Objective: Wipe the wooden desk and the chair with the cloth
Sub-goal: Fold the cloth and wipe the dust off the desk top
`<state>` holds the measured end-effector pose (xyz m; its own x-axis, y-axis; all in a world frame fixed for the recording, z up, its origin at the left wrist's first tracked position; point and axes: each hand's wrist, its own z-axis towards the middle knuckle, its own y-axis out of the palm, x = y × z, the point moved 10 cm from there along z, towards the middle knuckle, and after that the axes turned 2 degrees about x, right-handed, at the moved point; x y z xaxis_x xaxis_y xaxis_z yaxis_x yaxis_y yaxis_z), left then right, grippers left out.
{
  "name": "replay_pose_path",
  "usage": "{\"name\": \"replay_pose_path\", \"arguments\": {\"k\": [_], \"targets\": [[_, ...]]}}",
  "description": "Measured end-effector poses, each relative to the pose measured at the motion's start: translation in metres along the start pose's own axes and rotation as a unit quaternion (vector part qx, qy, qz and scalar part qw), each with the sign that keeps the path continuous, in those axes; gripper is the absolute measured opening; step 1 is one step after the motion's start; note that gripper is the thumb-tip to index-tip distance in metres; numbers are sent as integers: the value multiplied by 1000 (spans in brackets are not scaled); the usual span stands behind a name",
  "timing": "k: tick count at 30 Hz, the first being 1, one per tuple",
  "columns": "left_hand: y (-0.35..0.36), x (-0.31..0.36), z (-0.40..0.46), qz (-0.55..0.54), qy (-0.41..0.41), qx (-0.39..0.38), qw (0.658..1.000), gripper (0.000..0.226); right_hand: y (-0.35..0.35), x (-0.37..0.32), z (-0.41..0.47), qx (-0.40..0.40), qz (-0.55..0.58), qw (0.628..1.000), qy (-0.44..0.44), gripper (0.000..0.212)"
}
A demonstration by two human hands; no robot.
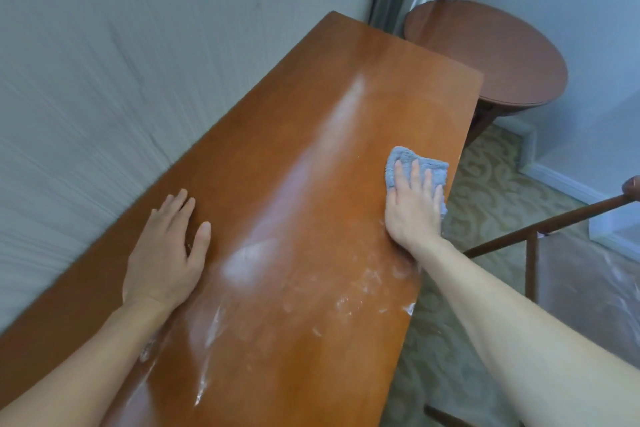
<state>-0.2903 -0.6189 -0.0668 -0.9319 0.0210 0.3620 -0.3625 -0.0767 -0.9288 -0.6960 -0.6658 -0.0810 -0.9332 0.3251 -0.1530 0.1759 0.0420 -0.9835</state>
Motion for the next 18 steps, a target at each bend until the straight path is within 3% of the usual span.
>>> {"name": "replay_pose_path", "arguments": {"k": [5, 8, 10, 14, 18], "targets": [[4, 4, -1, 22, 14, -6, 1000, 70, 24, -136, -76, 15, 17, 986, -164, 69], [6, 1, 3, 28, 24, -1, 999, 68, 39, -222, -136, -24, 53, 961, -269, 67], [8, -1, 3, 36, 27, 0, 999, 67, 42, -244, -155, -40, 63, 953, -294, 64], [7, -1, 1, 28, 27, -3, 999, 67, 38, -205, -130, -23, 66, 956, -286, 60], [4, 1, 0, 27, 24, -6, 999, 68, 17, -97, -68, 22, 27, 986, -165, 60]]}}
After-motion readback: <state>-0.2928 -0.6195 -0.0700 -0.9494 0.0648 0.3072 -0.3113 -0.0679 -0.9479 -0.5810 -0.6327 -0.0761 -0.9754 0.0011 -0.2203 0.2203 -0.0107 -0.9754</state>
